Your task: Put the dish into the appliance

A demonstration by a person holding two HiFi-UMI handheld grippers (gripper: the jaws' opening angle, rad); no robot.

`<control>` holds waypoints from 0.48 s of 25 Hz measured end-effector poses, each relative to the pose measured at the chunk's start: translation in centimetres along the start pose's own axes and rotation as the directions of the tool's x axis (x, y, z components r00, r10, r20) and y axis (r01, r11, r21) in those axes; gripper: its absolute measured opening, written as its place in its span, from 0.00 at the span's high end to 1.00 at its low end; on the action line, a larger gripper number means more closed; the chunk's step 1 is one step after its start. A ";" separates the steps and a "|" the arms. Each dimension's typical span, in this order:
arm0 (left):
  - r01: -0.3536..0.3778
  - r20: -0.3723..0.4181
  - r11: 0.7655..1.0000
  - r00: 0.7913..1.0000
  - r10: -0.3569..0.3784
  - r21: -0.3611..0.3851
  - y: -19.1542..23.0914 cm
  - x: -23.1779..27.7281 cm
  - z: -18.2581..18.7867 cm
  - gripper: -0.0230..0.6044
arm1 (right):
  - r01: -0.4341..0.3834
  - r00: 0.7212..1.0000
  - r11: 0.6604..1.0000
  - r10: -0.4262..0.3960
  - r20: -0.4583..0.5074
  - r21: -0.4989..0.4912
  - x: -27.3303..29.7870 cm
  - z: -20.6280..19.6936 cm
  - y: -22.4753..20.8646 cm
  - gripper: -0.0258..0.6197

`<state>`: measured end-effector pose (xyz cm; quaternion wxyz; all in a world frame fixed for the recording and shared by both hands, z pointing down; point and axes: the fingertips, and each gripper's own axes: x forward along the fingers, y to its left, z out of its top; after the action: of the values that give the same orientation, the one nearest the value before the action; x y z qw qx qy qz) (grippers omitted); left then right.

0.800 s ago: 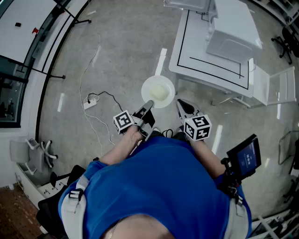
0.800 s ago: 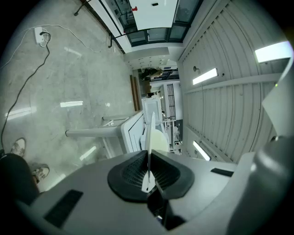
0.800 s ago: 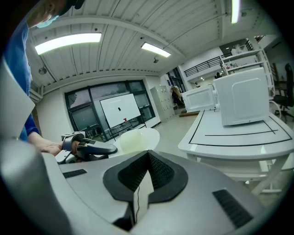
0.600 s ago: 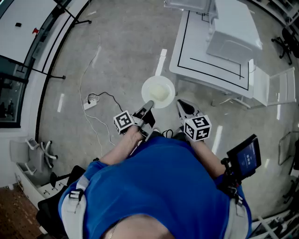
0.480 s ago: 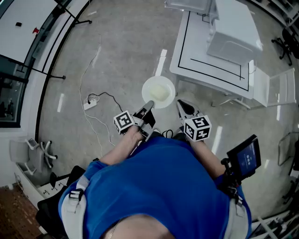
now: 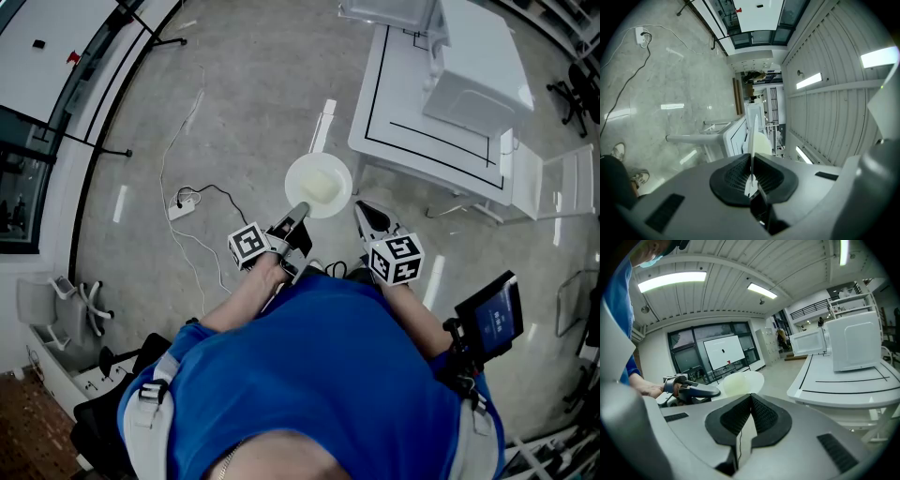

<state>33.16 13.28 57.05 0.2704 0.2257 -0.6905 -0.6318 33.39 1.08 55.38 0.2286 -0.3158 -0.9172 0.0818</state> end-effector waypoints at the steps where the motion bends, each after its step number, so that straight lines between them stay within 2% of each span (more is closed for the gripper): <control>1: 0.005 0.003 1.000 1.000 -0.005 -0.005 0.0 -0.1 0.3 0.93 | -0.003 1.000 1.000 0.003 0.000 -0.004 0.3 0.1 0.2 0.96; 12: 0.007 0.056 1.000 0.998 -0.007 0.007 0.8 -3.2 5.4 0.93 | -0.044 0.999 0.998 0.044 -0.006 -0.053 5.0 0.9 3.7 0.96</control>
<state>31.98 19.51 57.25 0.2479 0.2111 -0.6991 -0.6366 31.51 7.10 55.29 0.2204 -0.3421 -0.9114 0.0616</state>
